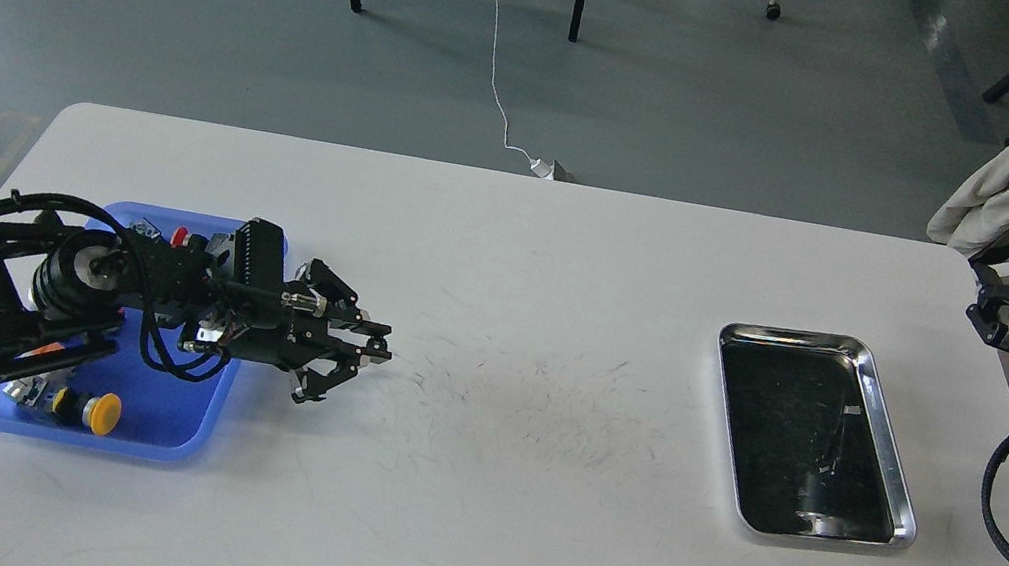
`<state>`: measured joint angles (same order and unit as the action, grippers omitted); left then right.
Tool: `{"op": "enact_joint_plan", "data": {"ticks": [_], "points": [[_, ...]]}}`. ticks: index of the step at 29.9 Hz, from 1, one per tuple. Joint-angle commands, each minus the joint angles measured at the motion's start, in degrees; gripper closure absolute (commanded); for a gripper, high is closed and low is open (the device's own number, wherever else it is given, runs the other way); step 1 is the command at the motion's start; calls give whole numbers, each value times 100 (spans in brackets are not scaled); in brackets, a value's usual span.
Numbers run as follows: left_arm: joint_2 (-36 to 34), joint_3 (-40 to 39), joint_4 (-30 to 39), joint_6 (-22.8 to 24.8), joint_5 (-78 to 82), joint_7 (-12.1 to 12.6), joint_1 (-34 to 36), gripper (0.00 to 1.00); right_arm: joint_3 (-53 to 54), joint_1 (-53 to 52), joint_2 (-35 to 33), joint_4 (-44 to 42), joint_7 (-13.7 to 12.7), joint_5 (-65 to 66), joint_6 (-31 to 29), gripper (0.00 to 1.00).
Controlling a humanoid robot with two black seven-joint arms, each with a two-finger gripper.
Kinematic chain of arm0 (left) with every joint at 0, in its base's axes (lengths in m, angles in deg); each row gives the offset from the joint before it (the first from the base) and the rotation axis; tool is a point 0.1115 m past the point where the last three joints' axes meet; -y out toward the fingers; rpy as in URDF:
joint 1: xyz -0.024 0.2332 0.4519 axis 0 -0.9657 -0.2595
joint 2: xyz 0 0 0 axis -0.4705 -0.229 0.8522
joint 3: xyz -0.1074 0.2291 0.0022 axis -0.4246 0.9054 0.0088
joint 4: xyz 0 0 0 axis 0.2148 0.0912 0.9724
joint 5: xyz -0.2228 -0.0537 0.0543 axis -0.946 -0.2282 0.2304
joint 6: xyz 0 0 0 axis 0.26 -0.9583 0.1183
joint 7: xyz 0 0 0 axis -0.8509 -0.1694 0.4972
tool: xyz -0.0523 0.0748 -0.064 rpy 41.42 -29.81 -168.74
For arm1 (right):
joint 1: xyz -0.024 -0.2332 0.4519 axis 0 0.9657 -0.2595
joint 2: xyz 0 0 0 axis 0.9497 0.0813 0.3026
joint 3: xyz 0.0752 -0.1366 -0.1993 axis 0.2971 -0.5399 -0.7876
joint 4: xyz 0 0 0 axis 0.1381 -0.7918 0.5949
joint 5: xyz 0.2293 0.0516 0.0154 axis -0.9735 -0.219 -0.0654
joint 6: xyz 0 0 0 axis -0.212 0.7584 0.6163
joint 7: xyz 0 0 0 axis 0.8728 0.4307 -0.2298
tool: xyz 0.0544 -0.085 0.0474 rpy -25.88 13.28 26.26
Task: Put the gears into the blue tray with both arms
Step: 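Carry the black part with the left gripper back over the blue tray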
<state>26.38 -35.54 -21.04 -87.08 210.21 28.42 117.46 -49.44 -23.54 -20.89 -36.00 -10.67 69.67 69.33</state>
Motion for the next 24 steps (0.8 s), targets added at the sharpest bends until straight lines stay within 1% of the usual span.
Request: {"op": "enact_joint_plan", "data": {"ticks": [1,8,12,17,21,24], "points": [[-503,-9,121,-44,0,0,2,91,1,-3,-1,6,-1,6,0,3],[-1364,17,139,-474,0,0,-112,91,-8,5,-1,6,-1,14,-9,3],[-1734,17,139,-676,0,0,-376,91,-8,5,-1,6,-1,15,-18,3],[-1963,8,139,-843,0,0,-640,91,-8,-3,-1,6,-10,199,-18,2],[-1972,0,156,-896,0,0,-851,90,-8,-3,-1,6,-10,243,-18,3],[-1963,17,165,-905,0,0,-886,90,-17,-3,-1,-3,-10,243,-18,3]]}}
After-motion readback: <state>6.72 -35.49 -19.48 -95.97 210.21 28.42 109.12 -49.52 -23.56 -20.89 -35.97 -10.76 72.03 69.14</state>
